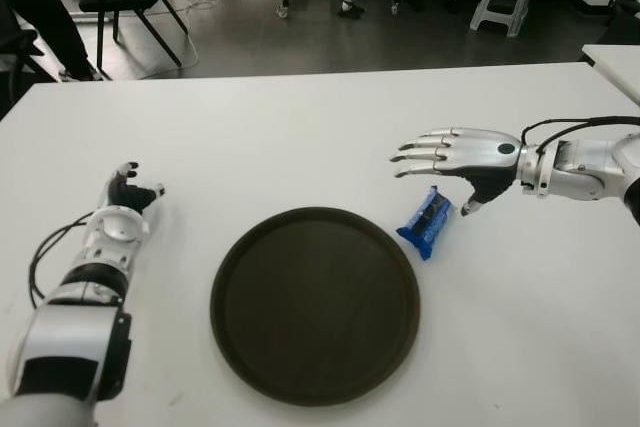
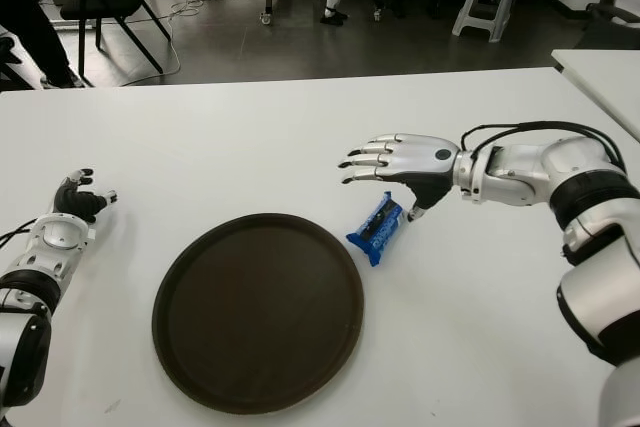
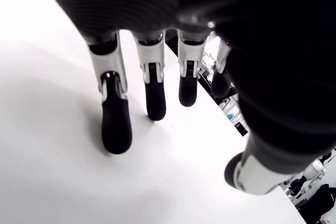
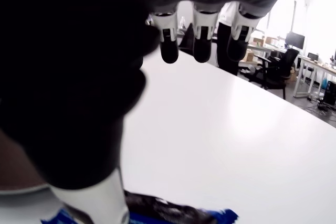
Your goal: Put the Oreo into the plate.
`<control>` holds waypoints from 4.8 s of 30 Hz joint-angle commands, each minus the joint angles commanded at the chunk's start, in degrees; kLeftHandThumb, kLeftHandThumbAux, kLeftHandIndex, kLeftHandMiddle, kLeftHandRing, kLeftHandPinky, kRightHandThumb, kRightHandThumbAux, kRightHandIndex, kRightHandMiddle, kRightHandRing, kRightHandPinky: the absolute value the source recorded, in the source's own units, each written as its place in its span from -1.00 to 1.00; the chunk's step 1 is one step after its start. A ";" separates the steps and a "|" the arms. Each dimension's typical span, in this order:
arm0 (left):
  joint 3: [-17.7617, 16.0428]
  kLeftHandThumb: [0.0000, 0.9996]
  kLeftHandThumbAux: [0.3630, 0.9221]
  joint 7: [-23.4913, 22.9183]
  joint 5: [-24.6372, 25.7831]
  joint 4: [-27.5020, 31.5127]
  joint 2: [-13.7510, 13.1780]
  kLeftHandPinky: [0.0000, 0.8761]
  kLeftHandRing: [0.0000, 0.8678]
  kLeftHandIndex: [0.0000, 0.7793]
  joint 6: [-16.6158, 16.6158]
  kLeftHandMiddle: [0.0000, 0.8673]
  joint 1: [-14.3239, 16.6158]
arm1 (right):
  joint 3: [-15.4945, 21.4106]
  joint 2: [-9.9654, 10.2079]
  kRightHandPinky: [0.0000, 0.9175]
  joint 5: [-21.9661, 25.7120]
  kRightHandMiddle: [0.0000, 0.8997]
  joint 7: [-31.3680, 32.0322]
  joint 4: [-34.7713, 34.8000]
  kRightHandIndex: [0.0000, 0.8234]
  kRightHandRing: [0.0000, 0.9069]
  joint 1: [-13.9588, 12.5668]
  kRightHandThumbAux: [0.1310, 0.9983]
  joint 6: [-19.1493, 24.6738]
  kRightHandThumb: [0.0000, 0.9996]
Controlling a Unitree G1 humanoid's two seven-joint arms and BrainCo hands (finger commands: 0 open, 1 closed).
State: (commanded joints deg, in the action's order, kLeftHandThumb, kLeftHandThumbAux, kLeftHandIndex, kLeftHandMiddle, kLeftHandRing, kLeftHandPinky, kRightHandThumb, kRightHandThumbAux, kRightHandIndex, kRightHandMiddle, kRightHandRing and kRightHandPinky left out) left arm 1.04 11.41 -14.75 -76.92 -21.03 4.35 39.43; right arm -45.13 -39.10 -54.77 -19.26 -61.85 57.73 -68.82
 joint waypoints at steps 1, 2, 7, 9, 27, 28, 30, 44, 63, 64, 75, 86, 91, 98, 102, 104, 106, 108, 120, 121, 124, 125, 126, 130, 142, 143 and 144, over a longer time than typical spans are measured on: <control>0.01 -0.47 0.31 -0.02 -0.01 0.00 -0.01 -0.64 -0.64 -0.85 -0.02 -0.69 0.00 | 0.40 0.07 -1.00 0.59 -1.00 0.75 -0.07 -1.00 -1.00 -0.13 0.80 -0.35 -1.00; 0.04 -0.48 0.31 -0.04 -0.03 -0.01 -0.01 -0.64 -0.64 -0.85 -0.06 -0.69 0.00 | 0.86 0.19 -1.00 1.46 -1.00 1.66 -0.24 -1.00 -1.00 -0.27 0.80 -0.95 -1.00; 0.60 -0.48 0.31 0.20 -0.55 -0.03 -0.16 -0.63 -0.64 -0.85 -0.14 -0.69 -0.01 | 3.48 0.89 -1.00 7.25 -1.00 7.87 -0.74 -1.00 -1.00 -1.10 0.76 -4.20 -1.00; 0.70 -0.42 0.33 0.39 -0.63 -0.02 -0.16 -0.64 -0.65 -0.85 -0.06 -0.69 -0.04 | 4.52 1.11 -1.00 9.92 -1.00 10.66 -0.76 -1.00 -1.00 -1.43 0.68 -5.59 -1.00; 0.27 -0.44 0.32 0.46 -0.22 0.02 -0.09 -0.57 -0.60 -0.82 0.52 -0.65 -0.17 | 11.94 3.71 -1.00 28.89 -1.00 36.05 -0.62 -1.00 -1.00 -5.38 0.41 -2.72 -1.00; 0.33 -0.45 0.32 0.49 -0.27 0.02 -0.12 -0.57 -0.60 -0.82 0.53 -0.65 -0.19 | 12.32 3.84 -1.00 29.52 -1.00 37.03 -0.39 -1.00 -1.00 -5.62 0.39 -2.29 -1.00; 0.41 -0.47 0.31 0.48 -0.34 -0.02 -0.18 -0.57 -0.60 -0.83 0.36 -0.66 -0.19 | 13.02 4.13 -1.00 31.00 -1.00 39.76 -0.24 -1.00 -1.00 -5.93 0.37 -1.14 -1.00; 0.56 -0.51 0.32 -0.22 -0.33 -0.02 -0.41 -0.62 -0.62 -0.87 0.22 -0.69 -0.15 | 16.90 4.71 -1.00 32.40 -1.00 46.31 1.08 -1.00 -1.00 -7.65 0.28 5.08 -1.00; -0.23 -0.50 0.30 -1.15 0.38 0.04 -0.44 -0.60 -0.63 -0.88 0.64 -0.70 -0.19 | 17.30 4.58 -1.00 26.11 -1.00 43.96 0.26 -1.00 -1.00 -8.10 0.18 13.62 -1.00; -0.09 -0.50 0.31 -1.04 0.22 0.04 -0.47 -0.61 -0.63 -0.87 0.61 -0.69 -0.19 | 17.28 4.58 -1.00 25.88 -1.00 43.59 0.24 -1.00 -1.00 -8.22 0.18 13.72 -1.00; 0.09 -0.46 0.34 -0.93 0.28 0.07 -0.37 -0.58 -0.61 -0.88 0.41 -0.68 -0.14 | 17.36 4.36 -1.00 24.96 -1.00 42.01 -0.67 -1.00 -1.00 -8.81 0.09 13.50 -1.00; -0.21 -0.47 0.34 -0.91 0.59 0.03 -0.35 -0.57 -0.59 -0.85 0.52 -0.66 -0.19 | 15.20 2.60 -1.00 18.72 -1.00 34.43 -1.06 -1.00 -1.00 -9.30 0.20 11.39 -1.00; -0.37 -0.46 0.32 -0.91 0.80 0.09 -0.27 -0.57 -0.60 -0.85 0.59 -0.67 -0.17 | 14.04 2.36 -1.00 14.87 -1.00 29.28 -1.69 -1.00 -1.00 -9.01 0.34 10.59 -1.00; -0.49 -0.49 0.29 -0.88 0.95 0.03 -0.38 -0.60 -0.61 -0.87 0.69 -0.68 -0.26 | 12.54 2.02 -1.00 11.89 -1.00 25.54 -2.35 -1.00 -1.00 -8.71 0.47 10.00 -1.00; -0.71 -0.47 0.28 -1.07 1.15 0.05 -0.40 -0.61 -0.62 -0.87 0.84 -0.69 -0.30 | 11.97 1.85 -1.00 10.58 -1.00 23.76 -2.35 -1.00 -1.00 -8.59 0.54 9.87 -1.00; -0.84 -0.46 0.28 -1.13 1.22 0.05 -0.39 -0.59 -0.62 -0.86 0.87 -0.68 -0.34 | 11.57 1.76 -1.00 9.91 -1.00 22.79 -2.33 -1.00 -1.00 -8.51 0.56 9.89 -1.00; -0.95 -0.46 0.28 -1.15 1.25 0.04 -0.37 -0.57 -0.61 -0.86 0.84 -0.68 -0.35 | 11.18 1.69 -1.00 9.44 -1.00 22.04 -2.38 -1.00 -1.00 -8.45 0.57 9.89 -1.00; -0.91 -0.47 0.28 -1.11 1.10 0.03 -0.37 -0.58 -0.61 -0.85 0.71 -0.68 -0.33 | 10.92 1.53 -1.00 9.07 -1.00 21.27 -2.42 -1.00 -1.00 -8.54 0.59 9.43 -1.00; -0.45 -0.54 0.28 -1.60 0.69 0.15 -0.56 -0.64 -0.63 -0.90 0.29 -0.70 -0.15 | 7.23 0.05 -1.00 1.82 -1.00 11.30 -1.50 -1.00 -1.00 -8.18 0.66 8.80 -1.00; -0.47 -0.53 0.28 -1.66 0.73 0.14 -0.57 -0.63 -0.63 -0.90 0.38 -0.70 -0.18 | 6.70 -0.05 -1.00 0.67 -1.00 9.76 -1.34 -1.00 -1.00 -8.07 0.67 9.06 -1.00; -0.41 -0.51 0.30 -1.70 0.67 0.14 -0.59 -0.59 -0.61 -0.90 0.49 -0.69 -0.19 | 5.33 -0.21 -1.00 -1.80 -1.00 6.22 -1.23 -1.00 -1.00 -7.69 0.68 9.53 -1.00; -0.33 -0.50 0.30 -1.65 0.60 0.14 -0.59 -0.59 -0.61 -0.90 0.50 -0.70 -0.19 | 4.91 -0.23 -1.00 -2.42 -1.00 5.34 -1.31 -1.00 -1.00 -7.53 0.68 9.55 -1.00; -0.28 -0.49 0.30 -1.62 0.54 0.14 -0.60 -0.59 -0.62 -0.91 0.50 -0.71 -0.19 | 4.57 -0.24 -1.00 -2.91 -1.00 4.63 -1.41 -1.00 -1.00 -7.39 0.69 9.56 -1.00; -0.03 -0.48 0.29 -1.39 0.35 0.12 -0.61 -0.60 -0.63 -0.91 0.45 -0.72 -0.20 | 3.43 0.04 -1.00 -4.00 -1.00 3.09 -2.20 -1.00 -1.00 -6.79 0.69 9.31 -1.00; -0.13 -0.43 0.29 -1.26 0.75 0.13 -0.45 -0.62 -0.64 -0.89 0.27 -0.71 -0.06 | 1.33 1.53 -1.00 -4.92 -1.00 -1.44 -4.26 -1.00 -1.00 -6.24 0.71 9.48 -1.00; -0.19 -0.42 0.30 -1.26 0.81 0.14 -0.44 -0.60 -0.63 -0.88 0.31 -0.70 -0.06 | 1.17 1.59 -1.00 -4.97 -1.00 -1.61 -4.37 -1.00 -1.00 -6.14 0.72 9.40 -1.00; -0.31 -0.42 0.30 -1.35 0.93 0.14 -0.42 -0.59 -0.62 -0.88 0.31 -0.70 -0.04 | 0.93 1.61 -1.00 -5.17 -1.00 -2.01 -4.42 -1.00 -1.00 -6.03 0.72 9.29 -1.00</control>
State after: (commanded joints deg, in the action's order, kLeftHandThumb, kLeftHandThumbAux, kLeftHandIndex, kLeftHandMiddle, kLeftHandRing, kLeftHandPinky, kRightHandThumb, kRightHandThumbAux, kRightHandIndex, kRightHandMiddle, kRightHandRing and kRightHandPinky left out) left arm 0.74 10.06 -13.82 -76.78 -21.45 4.66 39.40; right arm -44.19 -37.49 -59.94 -21.26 -66.27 51.71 -59.53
